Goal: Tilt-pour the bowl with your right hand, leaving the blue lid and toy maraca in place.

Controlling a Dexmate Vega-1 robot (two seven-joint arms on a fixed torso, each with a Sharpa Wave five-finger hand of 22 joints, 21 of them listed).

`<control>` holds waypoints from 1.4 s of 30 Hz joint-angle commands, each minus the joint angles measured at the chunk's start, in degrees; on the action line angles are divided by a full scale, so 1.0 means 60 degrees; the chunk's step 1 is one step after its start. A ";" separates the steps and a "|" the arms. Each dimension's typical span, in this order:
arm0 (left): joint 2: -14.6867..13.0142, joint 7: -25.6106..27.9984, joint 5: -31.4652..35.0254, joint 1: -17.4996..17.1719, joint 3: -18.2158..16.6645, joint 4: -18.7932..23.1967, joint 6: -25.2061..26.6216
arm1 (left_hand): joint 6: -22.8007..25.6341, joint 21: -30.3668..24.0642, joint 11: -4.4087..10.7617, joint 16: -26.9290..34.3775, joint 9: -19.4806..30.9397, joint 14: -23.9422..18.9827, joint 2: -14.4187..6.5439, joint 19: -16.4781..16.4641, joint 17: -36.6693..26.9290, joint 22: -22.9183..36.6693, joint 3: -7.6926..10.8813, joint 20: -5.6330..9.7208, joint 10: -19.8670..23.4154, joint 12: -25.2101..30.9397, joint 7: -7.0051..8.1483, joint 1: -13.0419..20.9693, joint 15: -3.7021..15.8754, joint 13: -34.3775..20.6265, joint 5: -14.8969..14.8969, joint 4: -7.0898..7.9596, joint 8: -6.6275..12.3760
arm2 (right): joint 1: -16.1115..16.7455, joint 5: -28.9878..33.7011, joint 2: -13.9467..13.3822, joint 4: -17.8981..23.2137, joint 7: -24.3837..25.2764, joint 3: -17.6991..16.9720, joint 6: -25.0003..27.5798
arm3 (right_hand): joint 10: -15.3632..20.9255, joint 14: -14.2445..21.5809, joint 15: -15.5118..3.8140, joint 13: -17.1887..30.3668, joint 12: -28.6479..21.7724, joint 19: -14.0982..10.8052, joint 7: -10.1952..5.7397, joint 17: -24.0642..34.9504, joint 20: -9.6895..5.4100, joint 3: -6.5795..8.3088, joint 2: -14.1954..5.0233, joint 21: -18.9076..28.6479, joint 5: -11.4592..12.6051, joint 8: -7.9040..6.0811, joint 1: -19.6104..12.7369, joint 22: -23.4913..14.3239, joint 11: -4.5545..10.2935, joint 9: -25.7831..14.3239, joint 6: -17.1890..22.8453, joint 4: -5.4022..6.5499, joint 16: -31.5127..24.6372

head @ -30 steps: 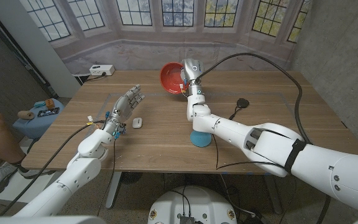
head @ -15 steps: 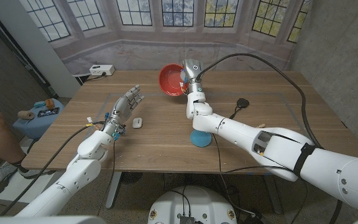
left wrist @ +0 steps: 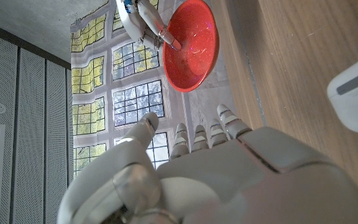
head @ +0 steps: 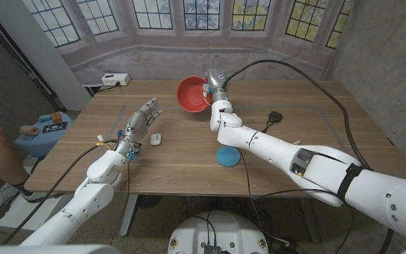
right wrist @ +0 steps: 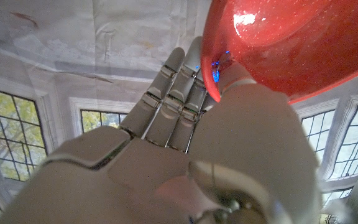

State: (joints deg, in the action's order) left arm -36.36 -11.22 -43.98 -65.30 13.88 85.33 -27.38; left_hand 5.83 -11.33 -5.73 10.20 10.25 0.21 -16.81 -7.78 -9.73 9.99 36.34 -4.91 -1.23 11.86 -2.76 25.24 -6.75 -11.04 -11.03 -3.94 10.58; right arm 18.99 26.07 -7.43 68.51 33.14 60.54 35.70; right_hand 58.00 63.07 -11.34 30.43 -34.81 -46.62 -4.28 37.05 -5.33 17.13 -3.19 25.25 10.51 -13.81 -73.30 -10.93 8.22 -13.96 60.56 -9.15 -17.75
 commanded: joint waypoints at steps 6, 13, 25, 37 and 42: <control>0.0015 -0.0125 0.0030 0.0126 0.0050 -0.0091 -0.0060 | 0.0085 -0.0041 -0.0022 0.0006 0.0040 0.0009 0.1105 -0.0012 -0.0024 0.0040 0.0009 -0.0047 0.0040 0.0045 0.0035 -0.1029 0.0052 -0.0024 -0.0049 0.0049 0.0032 | 0.0078 -0.0808 -0.0450 0.1186 -0.1798 -0.0307 0.0690 | 0.0113 0.0061 -0.0394 -0.0002 0.0004 0.0051 0.0021 0.0026 -0.0455 -0.0082 -0.0075 0.0107 0.0014 0.0034 -0.0059 -0.0005 -0.0034 -0.0054 0.0037 0.0012 0.0036; 0.0023 -0.0181 0.0026 0.0165 0.0064 -0.0130 -0.0092 | 0.0078 -0.0042 -0.0020 0.0007 0.0040 0.0019 0.1099 -0.0016 -0.0021 0.0041 0.0005 -0.0055 0.0042 0.0044 0.0033 -0.1020 0.0047 -0.0024 -0.0048 0.0045 0.0026 | 0.0059 -0.1242 -0.0501 0.1344 -0.2309 -0.0413 0.0918 | 0.0107 0.0072 -0.0391 0.0002 0.0012 0.0059 0.0035 0.0041 -0.0438 -0.0113 -0.0081 0.0129 0.0011 0.0044 -0.0060 -0.0003 -0.0022 -0.0058 0.0038 0.0017 0.0061; -0.0060 -0.0187 0.0002 0.0072 0.0008 -0.0061 -0.0100 | 0.0081 -0.0039 -0.0018 0.0013 0.0041 0.0022 0.1102 -0.0013 -0.0020 0.0041 -0.0011 -0.0052 0.0041 0.0042 0.0031 -0.1014 0.0059 -0.0024 -0.0045 0.0042 0.0024 | -0.0388 -0.2132 -0.0418 0.1032 -0.3451 -0.0367 0.1369 | 0.0076 0.0071 -0.0378 0.0022 0.0030 0.0087 0.0083 0.0046 -0.0399 -0.0161 -0.0109 0.0165 0.0010 0.0065 -0.0085 0.0002 -0.0056 -0.0066 0.0034 0.0017 0.0129; -0.0118 -0.0185 -0.0035 0.0016 -0.0003 0.0006 -0.0007 | 0.0088 -0.0037 -0.0003 0.0018 0.0041 0.0020 0.1100 -0.0007 -0.0019 0.0041 -0.0024 -0.0073 0.0044 0.0041 0.0028 -0.1007 0.0049 -0.0024 -0.0043 0.0041 0.0024 | -0.0892 -0.2884 -0.0243 0.0343 -0.4343 -0.0151 0.1499 | 0.0067 0.0074 -0.0374 0.0013 0.0053 0.0099 0.0095 0.0049 -0.0368 -0.0207 -0.0131 0.0196 0.0012 0.0085 -0.0101 0.0007 -0.0105 -0.0073 0.0022 0.0022 0.0178; -0.0112 -0.0195 -0.0040 0.0027 0.0019 -0.0009 0.0028 | 0.0087 -0.0036 -0.0001 0.0019 0.0041 0.0022 0.1100 -0.0007 -0.0018 0.0041 -0.0028 -0.0088 0.0043 0.0040 0.0032 -0.1003 0.0043 -0.0024 -0.0042 0.0039 0.0022 | -0.0977 -0.3242 -0.0229 0.0085 -0.4619 -0.0175 0.1337 | 0.0089 0.0072 -0.0373 -0.0016 0.0067 0.0103 0.0128 0.0060 -0.0357 -0.0220 -0.0136 0.0207 0.0014 0.0086 -0.0114 0.0010 -0.0104 -0.0076 0.0032 0.0018 0.0191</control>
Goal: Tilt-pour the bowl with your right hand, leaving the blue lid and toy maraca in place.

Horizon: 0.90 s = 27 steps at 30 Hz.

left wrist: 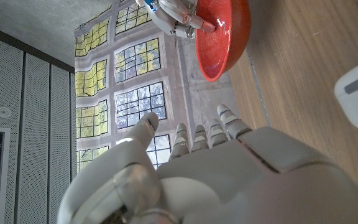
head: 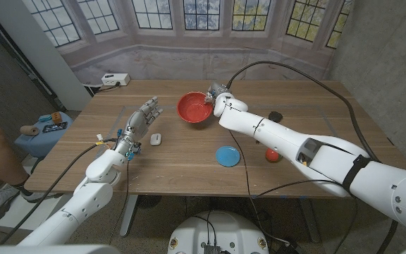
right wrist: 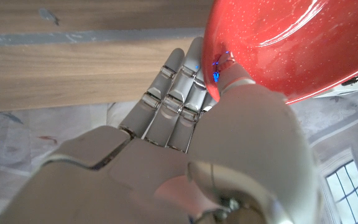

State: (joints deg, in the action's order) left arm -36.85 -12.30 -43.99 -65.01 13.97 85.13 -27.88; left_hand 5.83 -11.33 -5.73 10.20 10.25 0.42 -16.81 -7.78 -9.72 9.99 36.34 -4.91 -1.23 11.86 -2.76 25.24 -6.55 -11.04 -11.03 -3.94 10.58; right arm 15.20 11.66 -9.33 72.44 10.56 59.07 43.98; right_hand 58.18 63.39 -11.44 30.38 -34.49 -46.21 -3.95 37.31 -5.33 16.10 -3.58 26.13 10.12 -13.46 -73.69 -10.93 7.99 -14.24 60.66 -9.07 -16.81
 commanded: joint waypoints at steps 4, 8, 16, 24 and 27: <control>-0.0019 -0.0013 -0.0035 -0.0008 0.0017 0.0016 0.0126 | 0.0088 -0.0036 -0.0009 0.0021 0.0041 -0.0015 0.1099 -0.0006 -0.0019 0.0041 -0.0030 -0.0093 0.0042 0.0039 0.0034 -0.0998 0.0025 -0.0025 -0.0042 0.0036 0.0021 | -0.0456 -0.0962 0.0079 -0.0688 -0.1016 0.0162 -0.0069 | 0.0087 0.0026 -0.0366 -0.0033 0.0023 0.0039 0.0072 0.0017 -0.0357 -0.0066 -0.0074 0.0073 0.0080 0.0031 -0.0061 0.0012 -0.0042 -0.0033 0.0022 0.0001 0.0050; -0.0001 -0.0017 -0.0027 0.0014 0.0034 -0.0003 0.0126 | 0.0086 -0.0036 -0.0013 0.0021 0.0041 -0.0015 0.1101 -0.0009 -0.0018 0.0041 -0.0033 -0.0089 0.0049 0.0041 0.0036 -0.0995 0.0028 -0.0025 -0.0042 0.0033 0.0019 | -0.0516 -0.1217 0.0067 -0.0807 -0.1185 0.0074 -0.0164 | 0.0113 0.0033 -0.0369 -0.0023 0.0011 0.0026 0.0073 0.0028 -0.0357 -0.0076 -0.0072 0.0090 0.0082 0.0035 -0.0084 0.0013 -0.0054 -0.0035 0.0027 -0.0011 0.0060; 0.0023 0.0046 0.0005 0.0004 0.0064 0.0019 0.0149 | 0.0082 -0.0036 -0.0018 0.0021 0.0041 -0.0008 0.1098 -0.0008 -0.0019 0.0041 -0.0041 -0.0088 0.0048 0.0040 0.0036 -0.0990 0.0018 -0.0025 -0.0041 0.0033 0.0016 | -0.0623 -0.1416 0.0021 -0.0922 -0.1363 0.0140 -0.0215 | 0.0106 0.0050 -0.0365 -0.0026 0.0023 0.0034 0.0069 0.0033 -0.0352 -0.0099 -0.0084 0.0110 0.0085 0.0038 -0.0096 0.0016 -0.0051 -0.0039 0.0042 -0.0007 0.0086; 0.0057 0.0070 0.0049 0.0055 0.0121 0.0020 0.0170 | 0.0085 -0.0036 -0.0031 0.0022 0.0041 -0.0006 0.1097 -0.0008 -0.0019 0.0041 -0.0048 -0.0091 0.0048 0.0038 0.0036 -0.0985 0.0026 -0.0025 -0.0041 0.0032 0.0016 | -0.0719 -0.1561 0.0033 -0.1113 -0.1474 0.0181 -0.0253 | 0.0087 0.0066 -0.0361 0.0006 0.0019 0.0033 0.0067 0.0036 -0.0356 -0.0125 -0.0091 0.0132 0.0085 0.0044 -0.0100 0.0017 -0.0073 -0.0042 0.0047 0.0000 0.0110; 0.0064 0.0070 0.0056 0.0078 0.0143 0.0020 0.0189 | 0.0084 -0.0035 -0.0013 0.0022 0.0042 -0.0005 0.1097 -0.0007 -0.0019 0.0041 -0.0050 -0.0093 0.0051 0.0039 0.0034 -0.0983 0.0028 -0.0025 -0.0041 0.0031 0.0015 | -0.0786 -0.1578 0.0063 -0.1224 -0.1539 0.0242 -0.0255 | 0.0083 0.0075 -0.0361 0.0014 0.0018 0.0033 0.0074 0.0037 -0.0353 -0.0136 -0.0093 0.0140 0.0085 0.0053 -0.0100 0.0018 -0.0081 -0.0043 0.0032 0.0003 0.0116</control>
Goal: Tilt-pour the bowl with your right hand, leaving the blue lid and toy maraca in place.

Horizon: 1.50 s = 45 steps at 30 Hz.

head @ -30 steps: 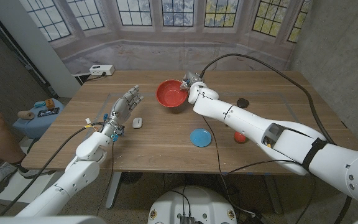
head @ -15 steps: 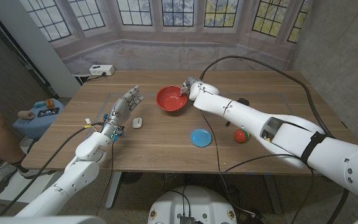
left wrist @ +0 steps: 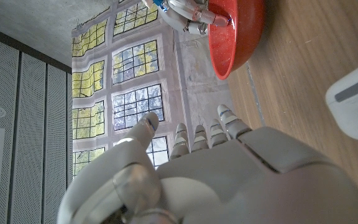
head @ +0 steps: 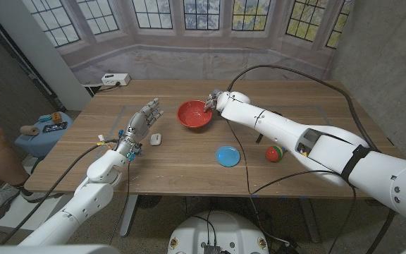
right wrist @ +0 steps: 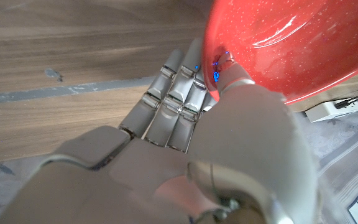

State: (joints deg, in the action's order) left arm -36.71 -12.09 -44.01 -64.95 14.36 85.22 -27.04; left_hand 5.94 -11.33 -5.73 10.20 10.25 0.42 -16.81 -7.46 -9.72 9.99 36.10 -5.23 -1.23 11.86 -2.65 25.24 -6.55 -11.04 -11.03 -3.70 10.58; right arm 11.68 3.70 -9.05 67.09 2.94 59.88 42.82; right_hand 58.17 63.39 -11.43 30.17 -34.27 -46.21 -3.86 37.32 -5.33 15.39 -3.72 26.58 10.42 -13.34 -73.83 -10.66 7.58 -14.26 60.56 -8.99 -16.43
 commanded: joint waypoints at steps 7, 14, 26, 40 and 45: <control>0.0088 -0.0030 0.0057 0.0171 0.0141 -0.0094 0.0064 | 0.0072 -0.0036 -0.0015 0.0028 0.0042 -0.0018 0.1096 -0.0061 -0.0018 0.0042 -0.0014 -0.0035 0.0049 0.0038 0.0020 -0.0977 0.0021 -0.0025 -0.0041 -0.0011 0.0017 | -0.0346 -0.0280 0.0100 -0.0659 -0.0449 0.0244 -0.0083 | 0.0073 0.0070 -0.0342 0.0043 -0.0003 0.0033 0.0068 0.0068 -0.0352 -0.0034 -0.0088 0.0083 0.0034 0.0052 -0.0056 -0.0026 -0.0005 -0.0042 0.0019 0.0008 0.0065; 0.0118 -0.0094 0.0050 0.0249 0.0180 -0.0188 0.0061 | 0.0071 -0.0036 -0.0011 0.0028 0.0042 -0.0014 0.1095 -0.0061 -0.0019 0.0042 -0.0019 -0.0036 0.0052 0.0038 0.0014 -0.0973 0.0021 -0.0025 -0.0041 -0.0010 0.0015 | -0.0378 -0.0302 0.0134 -0.0802 -0.0467 0.0281 -0.0064 | 0.0061 0.0074 -0.0354 0.0031 0.0017 0.0035 0.0068 0.0072 -0.0341 -0.0058 -0.0111 0.0104 0.0027 0.0058 -0.0048 -0.0025 -0.0018 -0.0046 0.0018 0.0015 0.0091; 0.0107 -0.0149 0.0033 0.0295 0.0208 -0.0225 0.0097 | 0.0069 -0.0035 -0.0016 0.0029 0.0043 -0.0012 0.1093 -0.0059 -0.0020 0.0042 -0.0028 -0.0037 0.0050 0.0036 0.0020 -0.0970 0.0024 -0.0025 -0.0041 -0.0007 0.0013 | -0.0315 -0.0350 0.0067 -0.0684 -0.0422 0.0256 0.0016 | 0.0091 0.0095 -0.0273 -0.0009 0.0041 0.0007 0.0098 0.0056 -0.0283 -0.0167 -0.0115 0.0150 -0.0016 0.0078 0.0174 -0.0016 -0.0035 -0.0053 -0.0012 0.0124 0.0145; 0.0106 -0.0216 0.0008 0.0271 0.0208 -0.0246 0.0050 | 0.0091 -0.0035 -0.0022 0.0033 0.0043 -0.0021 0.1084 -0.0059 -0.0021 0.0042 -0.0028 -0.0040 0.0053 0.0036 0.0048 -0.0961 0.0027 -0.0026 -0.0042 -0.0003 0.0020 | -0.0317 -0.0403 -0.0086 -0.0277 -0.0554 0.0310 0.0298 | -0.0270 -0.0166 -0.0091 -0.0113 0.0246 0.0095 0.0317 -0.0040 -0.0064 -0.0439 0.0018 0.0131 -0.0055 0.0268 0.0854 0.0014 -0.0224 -0.0061 -0.0510 0.0362 0.0362; 0.0077 -0.0210 0.0018 0.0229 0.0201 -0.0197 0.0045 | 0.0097 -0.0035 -0.0018 0.0031 0.0043 -0.0019 0.1086 -0.0059 -0.0021 0.0043 -0.0028 -0.0040 0.0055 0.0037 0.0038 -0.0958 0.0030 -0.0026 -0.0043 -0.0004 0.0022 | -0.0309 -0.0427 -0.0155 -0.0128 -0.0621 0.0341 0.0370 | -0.0416 -0.0308 -0.0059 -0.0154 0.0323 0.0168 0.0419 -0.0052 0.0030 -0.0517 0.0049 0.0102 -0.0052 0.0342 0.1015 0.0020 -0.0277 -0.0059 -0.0733 0.0399 0.0424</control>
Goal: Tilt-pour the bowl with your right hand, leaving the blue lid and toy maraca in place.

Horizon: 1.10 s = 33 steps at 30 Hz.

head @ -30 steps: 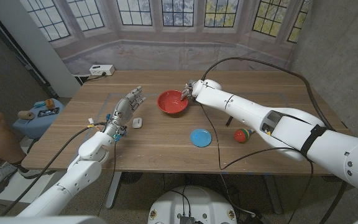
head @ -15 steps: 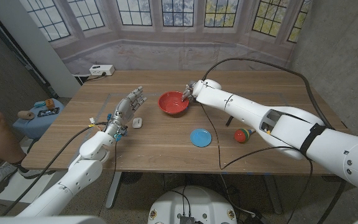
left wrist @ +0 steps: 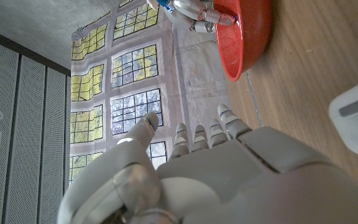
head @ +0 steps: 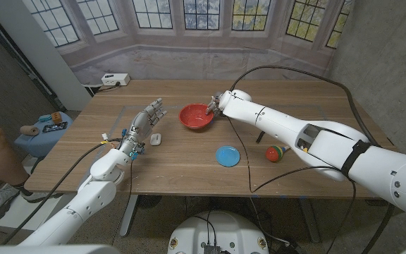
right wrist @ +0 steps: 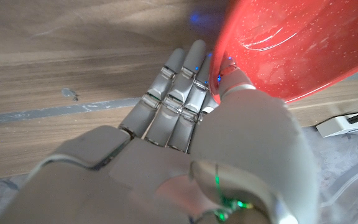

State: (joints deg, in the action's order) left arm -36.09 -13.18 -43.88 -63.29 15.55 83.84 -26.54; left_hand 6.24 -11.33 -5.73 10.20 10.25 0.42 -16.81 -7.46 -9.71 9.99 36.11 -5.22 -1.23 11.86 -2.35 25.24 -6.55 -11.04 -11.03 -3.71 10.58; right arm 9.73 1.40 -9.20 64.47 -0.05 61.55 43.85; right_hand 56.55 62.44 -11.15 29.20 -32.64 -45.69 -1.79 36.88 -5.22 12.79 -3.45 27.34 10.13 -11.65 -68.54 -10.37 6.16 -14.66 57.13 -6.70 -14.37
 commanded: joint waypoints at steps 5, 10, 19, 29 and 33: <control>-0.0052 -0.0007 -0.0002 -0.0098 -0.0004 0.0104 -0.0032 | 0.0051 -0.0035 -0.0019 0.0029 0.0043 -0.0012 0.1082 -0.0059 -0.0022 0.0042 -0.0030 -0.0043 0.0049 0.0034 0.0000 -0.0956 0.0018 -0.0026 -0.0044 0.0000 0.0022 | 0.0052 -0.0044 -0.0253 0.0542 -0.0170 0.0099 0.0266 | -0.0338 -0.0347 -0.0026 -0.0018 0.0135 0.0232 0.0125 -0.0023 0.0104 -0.0150 0.0052 -0.0087 0.0007 0.0133 0.0273 -0.0023 -0.0102 0.0015 -0.0402 0.0038 0.0187; -0.0060 0.0008 0.0021 -0.0113 0.0010 0.0149 -0.0027 | 0.0057 -0.0030 -0.0055 0.0026 0.0044 -0.0003 0.1087 -0.0047 -0.0022 0.0043 -0.0035 -0.0051 0.0026 0.0025 0.0016 -0.0952 0.0009 -0.0027 -0.0044 -0.0001 0.0023 | 0.0043 -0.0050 -0.0336 0.0663 -0.0265 0.0149 0.0322 | -0.0571 -0.0594 0.0110 -0.0098 0.0263 0.0382 0.0240 -0.0050 0.0200 -0.0193 0.0089 -0.0158 0.0034 0.0189 0.0358 -0.0014 -0.0205 0.0033 -0.0666 0.0012 0.0295; -0.0072 0.0054 0.0104 -0.0098 0.0037 0.0213 -0.0041 | 0.0167 -0.0042 -0.0080 0.0022 0.0047 0.0010 0.1094 -0.0072 -0.0021 0.0044 -0.0042 -0.0132 0.0002 0.0017 0.0014 -0.0948 -0.0017 -0.0027 -0.0044 -0.0001 0.0059 | 0.0041 -0.0080 -0.0477 0.0845 -0.0410 0.0189 0.0376 | -0.1182 -0.1095 0.0393 -0.0247 0.0573 0.0701 0.0400 -0.0176 0.0388 -0.0278 0.0178 -0.0322 0.0082 0.0259 0.0536 0.0000 -0.0475 0.0067 -0.1257 -0.0020 0.0512; -0.0089 0.0077 0.0145 -0.0090 0.0073 0.0297 -0.0021 | 0.0278 -0.0042 -0.0095 0.0015 0.0052 0.0020 0.1107 -0.0073 -0.0014 0.0044 -0.0044 -0.0049 0.0009 0.0021 -0.0022 -0.0931 -0.0027 -0.0027 -0.0048 -0.0020 0.0091 | 0.0103 -0.0136 -0.0668 0.1160 -0.0443 0.0130 0.0492 | -0.1924 -0.1781 0.0667 -0.0430 0.0966 0.1053 0.0602 -0.0458 0.0626 -0.0295 0.0251 -0.0538 0.0141 0.0274 0.0660 0.0015 -0.0820 0.0109 -0.1964 -0.0089 0.0706; -0.0096 0.0092 0.0152 -0.0093 0.0070 0.0312 -0.0023 | 0.0296 -0.0043 -0.0097 0.0015 0.0053 0.0019 0.1119 -0.0076 -0.0011 0.0044 -0.0048 -0.0035 0.0009 0.0021 -0.0015 -0.0928 -0.0029 -0.0027 -0.0048 -0.0028 0.0093 | 0.0090 -0.0160 -0.0683 0.1164 -0.0455 0.0110 0.0488 | -0.2145 -0.1965 0.0736 -0.0487 0.1091 0.1137 0.0646 -0.0585 0.0696 -0.0277 0.0260 -0.0598 0.0155 0.0255 0.0680 0.0017 -0.0934 0.0120 -0.2110 -0.0112 0.0742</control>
State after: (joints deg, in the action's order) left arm -36.54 -12.87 -43.18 -63.84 15.85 85.32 -26.65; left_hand 7.58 -11.33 -5.73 10.20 10.25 0.41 -16.56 -7.78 -9.59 9.99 36.11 -5.54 -1.23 11.86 -2.45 25.49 -6.55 -11.04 -11.03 -3.71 10.86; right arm 10.18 0.77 -12.50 70.33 -2.39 62.41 46.33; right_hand 44.39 51.24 -6.94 26.33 -26.52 -39.21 2.04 33.62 -1.21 11.06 -1.83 24.09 10.82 -9.93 -64.81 -10.09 0.99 -13.83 44.97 -7.03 -10.16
